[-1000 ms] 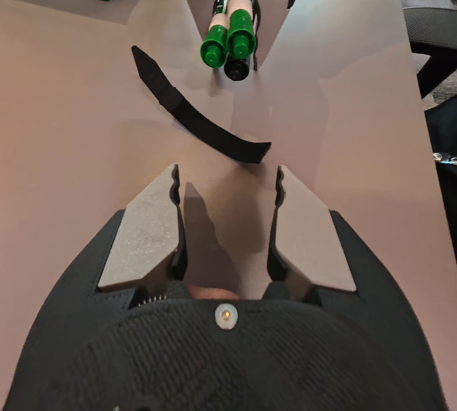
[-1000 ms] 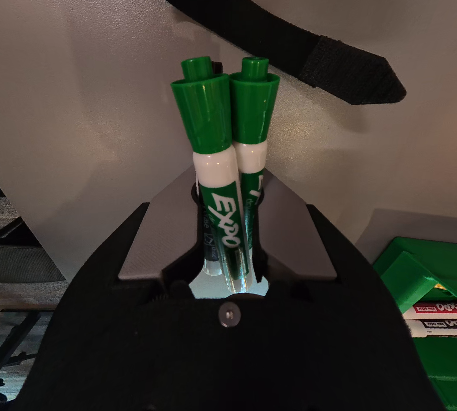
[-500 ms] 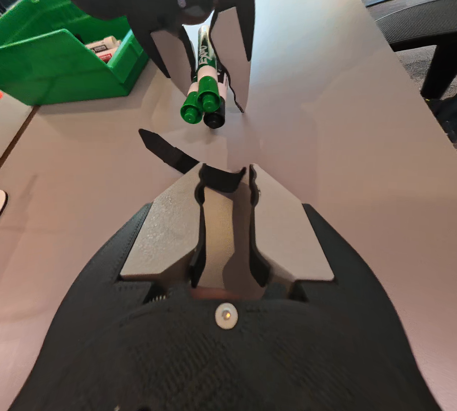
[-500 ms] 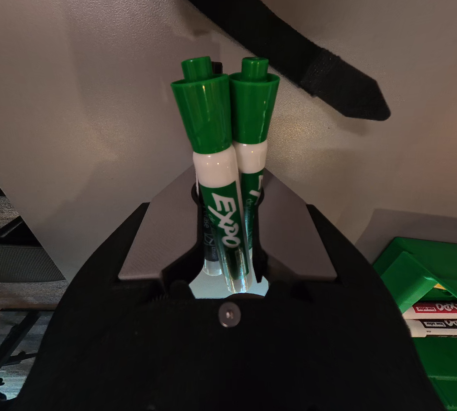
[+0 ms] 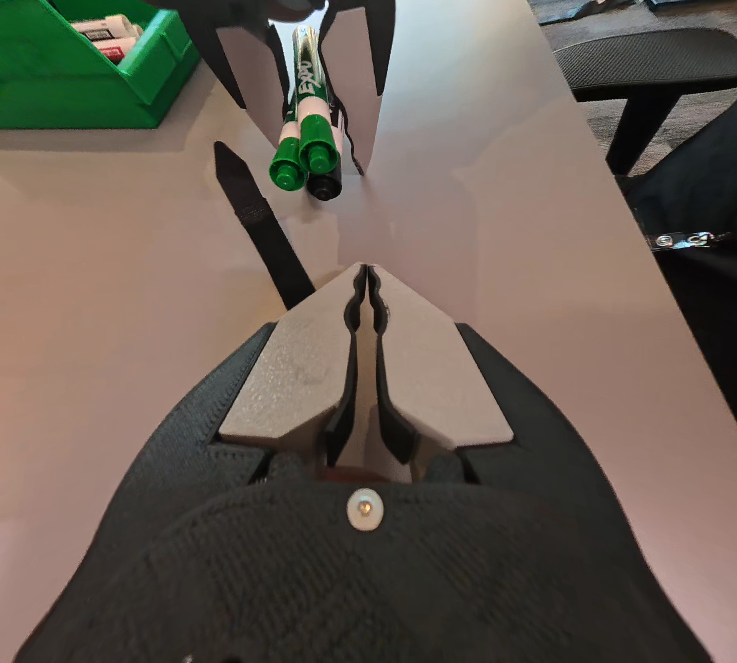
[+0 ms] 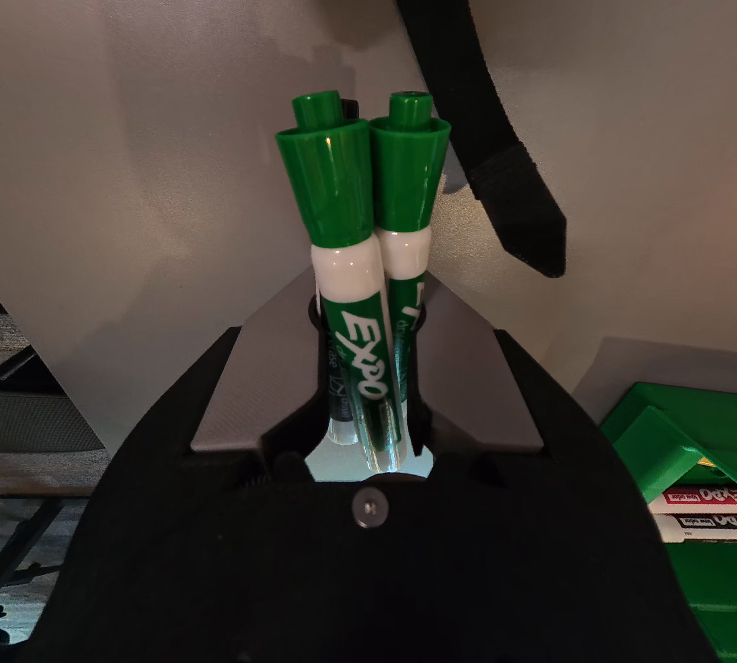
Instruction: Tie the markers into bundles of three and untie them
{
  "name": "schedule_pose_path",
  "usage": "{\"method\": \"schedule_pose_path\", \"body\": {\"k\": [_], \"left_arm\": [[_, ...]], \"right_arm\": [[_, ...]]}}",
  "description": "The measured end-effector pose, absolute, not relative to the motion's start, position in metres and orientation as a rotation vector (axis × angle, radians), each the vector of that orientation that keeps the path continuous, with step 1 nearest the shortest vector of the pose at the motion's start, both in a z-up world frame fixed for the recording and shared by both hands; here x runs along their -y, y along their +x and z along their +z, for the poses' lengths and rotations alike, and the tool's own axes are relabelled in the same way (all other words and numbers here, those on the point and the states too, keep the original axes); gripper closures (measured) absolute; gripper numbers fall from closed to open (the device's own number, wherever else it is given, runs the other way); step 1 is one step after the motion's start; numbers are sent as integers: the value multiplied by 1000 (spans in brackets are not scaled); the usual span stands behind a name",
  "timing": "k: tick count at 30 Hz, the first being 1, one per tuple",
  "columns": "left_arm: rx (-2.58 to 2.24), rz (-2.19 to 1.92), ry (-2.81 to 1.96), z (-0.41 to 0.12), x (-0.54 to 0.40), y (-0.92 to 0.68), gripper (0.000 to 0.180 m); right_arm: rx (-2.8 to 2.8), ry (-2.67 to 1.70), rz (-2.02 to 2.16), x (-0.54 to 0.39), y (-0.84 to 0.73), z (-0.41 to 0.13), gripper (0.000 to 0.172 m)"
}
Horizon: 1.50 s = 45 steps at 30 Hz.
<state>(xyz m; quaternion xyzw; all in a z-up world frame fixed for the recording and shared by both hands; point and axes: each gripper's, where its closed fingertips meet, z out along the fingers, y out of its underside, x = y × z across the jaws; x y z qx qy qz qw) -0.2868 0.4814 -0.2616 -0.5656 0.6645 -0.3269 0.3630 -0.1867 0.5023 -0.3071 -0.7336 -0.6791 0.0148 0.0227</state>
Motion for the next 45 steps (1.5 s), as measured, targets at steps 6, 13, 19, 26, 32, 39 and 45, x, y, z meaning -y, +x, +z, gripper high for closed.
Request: {"method": "schedule_pose_path", "body": {"k": [6,13,19,26,32,39,45], "left_arm": [[-1617,-626,-1516,-262,-518,-315,149],[-1658,-574,-1536,-281,-525,-311,157],[-1732,-528,-1507,-293,-523,-298,168],[-1658,-697,-1532,-267,-515,-299,180],[-1457,-1143,-1700,-245,-506,-303,180],[-1669,-876,-1662,-254,-499,-313,180],[-2105,-254,-1781,-255,-513,-380,180]], "right_arm": [[2099,-2271,51,-502,-186,-307,134],[2099,-2270,52,-501,-186,-307,135],[2102,-2274,45,-500,-186,-307,134],[2104,-2271,49,-500,-186,-307,135],[2101,-2267,54,-500,-186,-307,135],[2092,-2267,61,-500,-186,-307,134],[2102,-2267,53,-500,-186,-307,134]]}}
